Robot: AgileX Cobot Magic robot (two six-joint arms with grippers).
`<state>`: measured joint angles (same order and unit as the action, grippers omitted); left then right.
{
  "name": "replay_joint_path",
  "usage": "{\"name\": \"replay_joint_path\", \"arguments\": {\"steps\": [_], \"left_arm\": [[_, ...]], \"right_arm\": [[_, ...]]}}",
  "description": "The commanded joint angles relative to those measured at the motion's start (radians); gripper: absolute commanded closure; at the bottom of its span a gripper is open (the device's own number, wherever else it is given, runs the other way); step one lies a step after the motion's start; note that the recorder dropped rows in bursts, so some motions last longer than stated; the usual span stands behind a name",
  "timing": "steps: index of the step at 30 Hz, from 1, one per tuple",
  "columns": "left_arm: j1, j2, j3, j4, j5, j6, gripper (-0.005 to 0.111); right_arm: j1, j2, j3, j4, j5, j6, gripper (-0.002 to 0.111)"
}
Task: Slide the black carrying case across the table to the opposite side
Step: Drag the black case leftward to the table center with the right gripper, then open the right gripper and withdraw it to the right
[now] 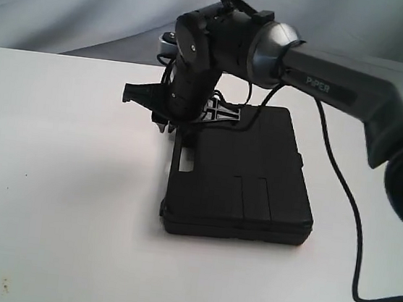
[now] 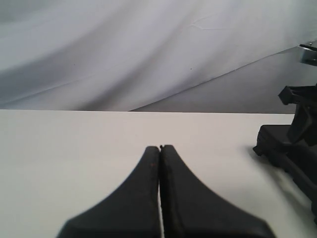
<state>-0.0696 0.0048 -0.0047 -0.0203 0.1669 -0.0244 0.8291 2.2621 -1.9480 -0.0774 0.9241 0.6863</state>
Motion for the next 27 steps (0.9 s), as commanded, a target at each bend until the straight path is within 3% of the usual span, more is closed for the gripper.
{"name": "replay_joint_path", "arguments": {"steps": [1, 5, 15, 27], "left_arm": [[-0.005, -0.005, 0.005, 0.001, -0.005, -0.001, 0.107], [-0.005, -0.005, 0.005, 0.001, -0.005, -0.001, 0.107], [-0.005, -0.005, 0.005, 0.001, -0.005, -0.001, 0.107], [-0.005, -0.005, 0.005, 0.001, -0.005, -0.001, 0.107]], "right_arm": [[0.009, -0.098, 0.1, -0.023, -0.039, 0.001, 0.095], [0.013, -0.196, 0.247, -0.023, -0.137, 0.001, 0.108], [-0.011, -0.477, 0.682, -0.003, -0.454, -0.001, 0.108], [-0.112, -0.76, 1.031, 0.012, -0.646, -0.048, 0.108]]}}
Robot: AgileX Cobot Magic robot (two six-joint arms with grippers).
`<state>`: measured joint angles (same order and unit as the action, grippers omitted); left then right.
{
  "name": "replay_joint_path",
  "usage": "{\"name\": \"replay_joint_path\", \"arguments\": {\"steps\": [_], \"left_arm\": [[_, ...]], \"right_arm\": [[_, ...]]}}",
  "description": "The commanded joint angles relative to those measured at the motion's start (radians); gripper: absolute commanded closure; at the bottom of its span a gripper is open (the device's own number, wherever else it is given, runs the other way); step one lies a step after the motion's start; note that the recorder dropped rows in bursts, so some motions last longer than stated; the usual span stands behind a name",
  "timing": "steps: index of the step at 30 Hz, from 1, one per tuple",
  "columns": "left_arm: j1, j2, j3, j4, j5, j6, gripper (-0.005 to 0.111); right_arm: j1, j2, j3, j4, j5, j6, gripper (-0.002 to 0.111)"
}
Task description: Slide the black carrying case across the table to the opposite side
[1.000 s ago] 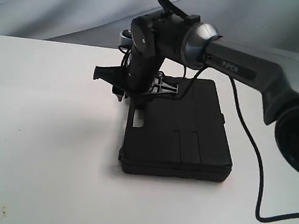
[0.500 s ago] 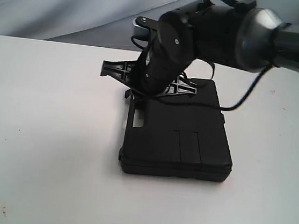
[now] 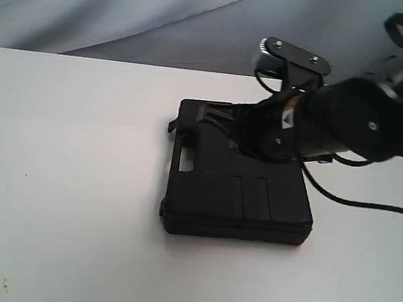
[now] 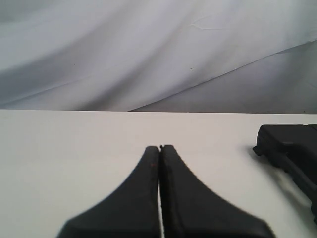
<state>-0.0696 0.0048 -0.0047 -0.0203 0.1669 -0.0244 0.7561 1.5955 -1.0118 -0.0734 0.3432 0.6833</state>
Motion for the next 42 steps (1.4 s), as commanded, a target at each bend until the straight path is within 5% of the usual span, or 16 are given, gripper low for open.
{"name": "replay_joint_path", "arguments": {"steps": [1, 21, 42], "left_arm": [[-0.005, -0.005, 0.005, 0.001, -0.005, -0.001, 0.107], [-0.005, -0.005, 0.005, 0.001, -0.005, -0.001, 0.107], [-0.005, -0.005, 0.005, 0.001, -0.005, -0.001, 0.107]], "right_arm": [[-0.05, -0.113, 0.115, 0.008, -0.073, -0.053, 0.108], [-0.285, -0.521, 0.545, 0.008, -0.325, -0.172, 0.108], [-0.525, -1.003, 0.831, -0.018, -0.382, -0.377, 0.108]]}}
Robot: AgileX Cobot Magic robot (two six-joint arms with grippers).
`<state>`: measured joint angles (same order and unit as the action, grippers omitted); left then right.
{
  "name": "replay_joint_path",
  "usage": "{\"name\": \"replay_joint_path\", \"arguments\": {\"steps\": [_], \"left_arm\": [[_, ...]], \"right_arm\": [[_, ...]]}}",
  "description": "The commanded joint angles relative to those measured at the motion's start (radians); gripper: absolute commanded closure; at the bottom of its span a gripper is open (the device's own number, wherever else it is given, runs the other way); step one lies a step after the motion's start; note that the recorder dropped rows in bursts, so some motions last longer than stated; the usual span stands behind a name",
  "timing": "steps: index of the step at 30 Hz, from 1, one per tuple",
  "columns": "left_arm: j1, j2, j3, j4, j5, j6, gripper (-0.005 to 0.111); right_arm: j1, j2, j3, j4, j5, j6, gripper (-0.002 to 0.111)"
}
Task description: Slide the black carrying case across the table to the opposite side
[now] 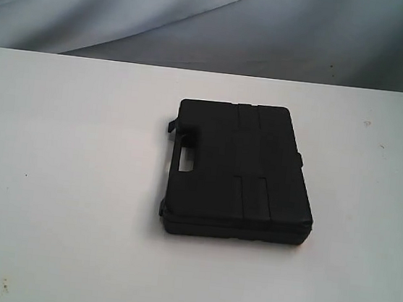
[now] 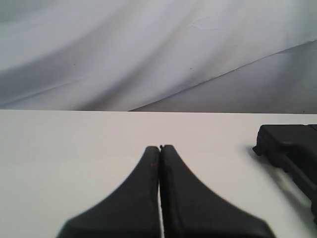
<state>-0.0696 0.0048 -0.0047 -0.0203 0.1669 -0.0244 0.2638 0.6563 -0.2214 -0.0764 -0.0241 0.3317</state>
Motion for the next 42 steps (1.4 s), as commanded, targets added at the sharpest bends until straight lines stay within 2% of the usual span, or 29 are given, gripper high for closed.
{"name": "replay_joint_path", "arguments": {"steps": [1, 19, 42], "left_arm": [[-0.005, -0.005, 0.005, 0.001, -0.005, -0.001, 0.107], [-0.005, -0.005, 0.005, 0.001, -0.005, -0.001, 0.107], [-0.005, -0.005, 0.005, 0.001, -0.005, -0.001, 0.107]], "right_arm": [[-0.042, -0.084, 0.051, -0.015, -0.015, -0.025, 0.108], [-0.046, -0.43, 0.194, -0.02, -0.01, -0.169, 0.108], [-0.046, -0.656, 0.221, -0.107, 0.119, -0.168, 0.108]]}}
